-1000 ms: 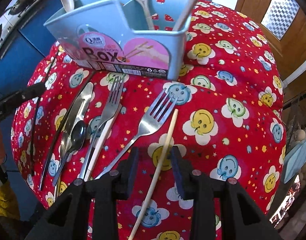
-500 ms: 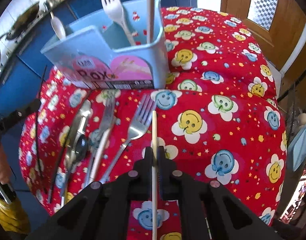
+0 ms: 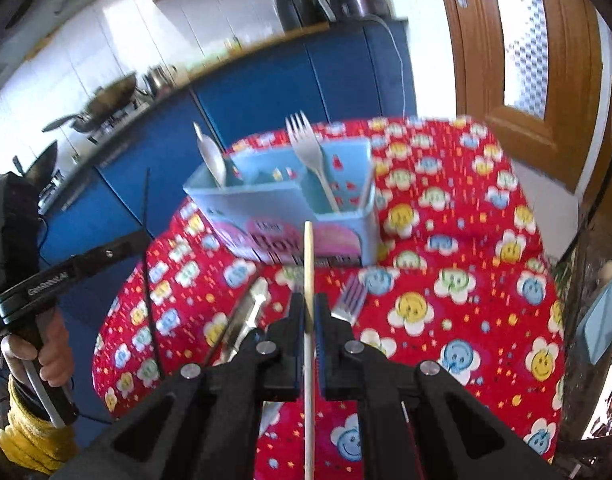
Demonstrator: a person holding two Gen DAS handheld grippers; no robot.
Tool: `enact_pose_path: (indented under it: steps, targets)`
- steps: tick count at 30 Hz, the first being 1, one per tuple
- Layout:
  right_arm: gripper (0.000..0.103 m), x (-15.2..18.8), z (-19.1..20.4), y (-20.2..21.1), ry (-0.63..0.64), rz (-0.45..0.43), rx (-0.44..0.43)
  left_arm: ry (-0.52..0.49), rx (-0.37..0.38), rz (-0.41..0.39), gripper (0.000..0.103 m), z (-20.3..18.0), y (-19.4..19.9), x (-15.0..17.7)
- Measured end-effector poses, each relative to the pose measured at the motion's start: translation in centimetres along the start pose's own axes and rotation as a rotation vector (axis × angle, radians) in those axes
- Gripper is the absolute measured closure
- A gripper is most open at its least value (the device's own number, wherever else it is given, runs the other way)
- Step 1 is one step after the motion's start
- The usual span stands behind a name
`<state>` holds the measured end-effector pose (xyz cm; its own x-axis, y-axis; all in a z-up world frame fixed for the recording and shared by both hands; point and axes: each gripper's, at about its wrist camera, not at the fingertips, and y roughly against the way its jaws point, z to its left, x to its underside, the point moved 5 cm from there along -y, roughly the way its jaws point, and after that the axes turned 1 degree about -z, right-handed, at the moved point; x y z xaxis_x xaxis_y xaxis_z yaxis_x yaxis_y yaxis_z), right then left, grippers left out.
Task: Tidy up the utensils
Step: 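Lift both chopsticks and carry them above the blue caddy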
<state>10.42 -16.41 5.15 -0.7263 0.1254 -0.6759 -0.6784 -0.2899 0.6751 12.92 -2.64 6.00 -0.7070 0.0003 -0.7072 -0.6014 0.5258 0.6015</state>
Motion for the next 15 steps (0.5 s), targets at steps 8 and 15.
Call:
enact_pose_path:
  steps: [8,15]
  targets:
    - [0.097,-2.4,1.5,2.8,0.005,-0.187,-0.052,-0.002,0.003,-0.077,0.098,-1.3,1.6,-1.7]
    - [0.097,-4.6,2.0,3.5,0.005,-0.288,-0.075,-0.025,-0.020,-0.164,0.098,-2.5,2.9,-4.8]
